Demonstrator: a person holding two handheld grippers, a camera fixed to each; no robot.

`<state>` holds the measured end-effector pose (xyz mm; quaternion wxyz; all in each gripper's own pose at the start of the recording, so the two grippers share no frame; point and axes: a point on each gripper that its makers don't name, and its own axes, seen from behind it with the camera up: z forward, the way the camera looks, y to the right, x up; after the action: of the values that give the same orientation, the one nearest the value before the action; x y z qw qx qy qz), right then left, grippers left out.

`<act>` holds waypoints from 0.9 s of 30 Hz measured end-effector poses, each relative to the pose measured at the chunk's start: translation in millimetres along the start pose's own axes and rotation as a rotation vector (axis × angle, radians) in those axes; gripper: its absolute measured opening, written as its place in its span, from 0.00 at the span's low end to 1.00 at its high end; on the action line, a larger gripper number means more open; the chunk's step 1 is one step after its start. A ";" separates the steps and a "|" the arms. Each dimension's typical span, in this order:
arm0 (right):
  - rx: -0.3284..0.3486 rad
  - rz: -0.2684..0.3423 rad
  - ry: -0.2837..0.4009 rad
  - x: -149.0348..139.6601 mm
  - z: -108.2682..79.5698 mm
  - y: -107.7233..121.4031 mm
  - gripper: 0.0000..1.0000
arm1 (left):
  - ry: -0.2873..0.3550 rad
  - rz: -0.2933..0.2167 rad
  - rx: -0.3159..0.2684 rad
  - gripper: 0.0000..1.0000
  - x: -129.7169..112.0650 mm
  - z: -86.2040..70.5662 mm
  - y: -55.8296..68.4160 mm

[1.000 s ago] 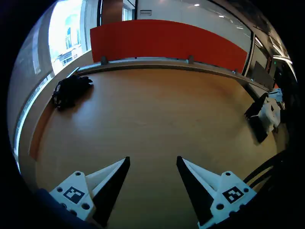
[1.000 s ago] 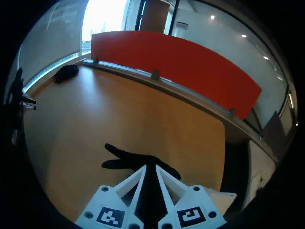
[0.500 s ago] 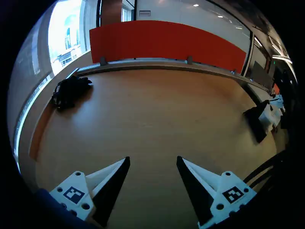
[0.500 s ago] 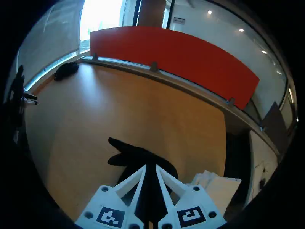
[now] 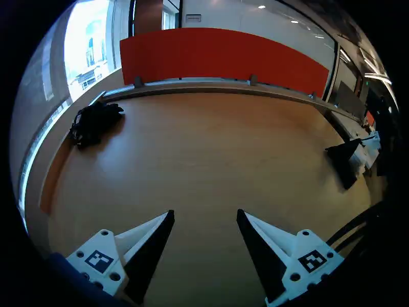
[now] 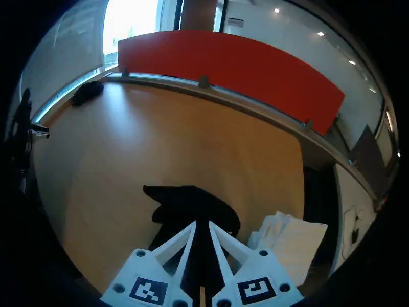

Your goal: Fold towel

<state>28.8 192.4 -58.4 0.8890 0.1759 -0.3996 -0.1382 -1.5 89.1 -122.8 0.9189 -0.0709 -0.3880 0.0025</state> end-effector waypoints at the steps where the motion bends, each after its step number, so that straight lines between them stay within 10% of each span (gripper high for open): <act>1: 0.001 -0.001 -0.001 -1.3 -0.5 -1.9 0.02 | 0.000 -0.001 0.000 0.90 -0.5 -0.2 -0.1; 27: -0.022 0.061 -0.134 -84.8 -14.5 -8.0 0.02 | 0.005 0.006 0.006 0.90 -3.1 -6.6 -3.0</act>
<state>-15.5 220.9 -126.9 0.8659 0.1442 -0.4617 -0.1270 0.8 85.1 -129.1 0.9201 -0.0693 -0.3855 0.0065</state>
